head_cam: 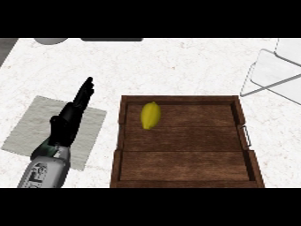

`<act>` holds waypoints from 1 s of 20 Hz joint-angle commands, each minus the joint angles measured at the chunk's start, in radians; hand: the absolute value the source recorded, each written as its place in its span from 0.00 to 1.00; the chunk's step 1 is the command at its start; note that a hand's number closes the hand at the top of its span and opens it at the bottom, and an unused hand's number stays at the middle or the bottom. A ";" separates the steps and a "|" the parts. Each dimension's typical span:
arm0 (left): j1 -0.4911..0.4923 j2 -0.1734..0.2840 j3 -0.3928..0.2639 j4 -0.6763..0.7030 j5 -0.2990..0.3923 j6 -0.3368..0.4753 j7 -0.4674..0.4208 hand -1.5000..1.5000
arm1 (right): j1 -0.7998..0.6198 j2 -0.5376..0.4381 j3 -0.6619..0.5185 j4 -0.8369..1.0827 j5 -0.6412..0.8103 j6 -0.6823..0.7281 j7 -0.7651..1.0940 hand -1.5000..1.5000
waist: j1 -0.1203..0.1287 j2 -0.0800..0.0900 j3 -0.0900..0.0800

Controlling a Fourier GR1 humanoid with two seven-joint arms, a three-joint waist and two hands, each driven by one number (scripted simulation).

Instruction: Pick the croissant from the tray and place it in the tiered shelf

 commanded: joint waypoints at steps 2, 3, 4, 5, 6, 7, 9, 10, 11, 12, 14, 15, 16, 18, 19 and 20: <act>0.046 -0.005 -0.016 -0.040 -0.021 0.000 -0.012 0.50 | 0.048 -0.032 0.016 0.117 0.000 -0.149 -0.088 1.00 | 0.005 0.001 0.000; -0.044 -0.015 0.012 0.043 -0.005 -0.005 0.006 0.50 | 0.004 -0.046 -0.007 0.194 -0.004 -0.221 -0.094 1.00 | 0.004 0.004 0.000; 0.028 0.019 0.023 0.021 0.000 -0.029 -0.059 0.50 | -0.001 -0.087 -0.052 0.217 -0.042 -0.232 -0.123 1.00 | 0.006 0.003 0.000; -0.031 -0.009 0.009 0.042 -0.009 -0.016 -0.010 0.50 | -0.018 -0.039 -0.016 0.304 0.033 -0.290 -0.056 1.00 | 0.010 0.006 0.000; -0.004 0.002 0.016 0.003 0.006 -0.033 -0.005 0.50 | 0.036 -0.079 -0.050 0.216 -0.013 -0.273 -0.081 1.00 | 0.001 0.001 0.000; 0.057 0.005 0.005 -0.061 0.011 -0.033 0.003 0.50 | -0.037 -0.071 -0.074 0.254 -0.043 -0.308 -0.076 1.00 | 0.013 0.001 0.001; 0.036 -0.003 0.010 0.012 -0.013 -0.007 -0.046 0.50 | 0.038 -0.038 -0.120 0.156 -0.158 -0.480 -0.142 1.00 | 0.004 0.004 0.002; 0.014 -0.026 0.001 0.023 -0.020 0.008 -0.014 0.50 | 0.046 -0.051 -0.141 0.168 -0.211 -0.503 -0.185 1.00 | -0.001 0.003 0.002; 0.049 -0.005 -0.002 -0.015 -0.014 -0.017 -0.030 0.50 | 0.098 -0.031 -0.134 0.161 -0.209 -0.541 -0.186 1.00 | 0.001 0.000 0.001; 0.008 -0.016 0.007 -0.008 -0.016 -0.004 -0.010 0.50 | 0.028 -0.089 -0.165 0.244 -0.256 -0.515 -0.226 1.00 | 0.004 0.002 0.001; 0.032 -0.008 0.000 -0.056 -0.024 -0.009 0.024 0.50 | 0.045 -0.087 -0.151 0.263 -0.276 -0.550 -0.255 1.00 | 0.003 0.000 0.001; 0.034 -0.023 0.013 0.025 -0.011 -0.014 -0.059 0.50 | -0.004 -0.144 -0.189 0.332 -0.333 -0.553 -0.309 1.00 | 0.005 0.003 0.000; 0.015 0.011 0.047 0.036 0.020 -0.056 -0.061 0.50 | 0.058 -0.121 -0.177 0.302 -0.343 -0.587 -0.325 1.00 | 0.000 0.001 0.000; 0.002 -0.023 0.002 -0.024 -0.024 -0.017 0.025 0.50 | 0.012 -0.113 -0.169 0.405 -0.317 -0.664 -0.321 1.00 | 0.008 0.002 0.001; 0.006 -0.003 0.039 0.004 -0.005 -0.033 0.000 0.50 | 0.038 -0.141 -0.168 0.347 -0.352 -0.602 -0.334 1.00 | 0.000 0.000 0.000; 0.050 -0.023 0.008 -0.046 -0.017 -0.021 -0.002 0.50 | -0.023 -0.177 -0.187 0.402 -0.349 -0.590 -0.320 1.00 | 0.006 0.000 0.000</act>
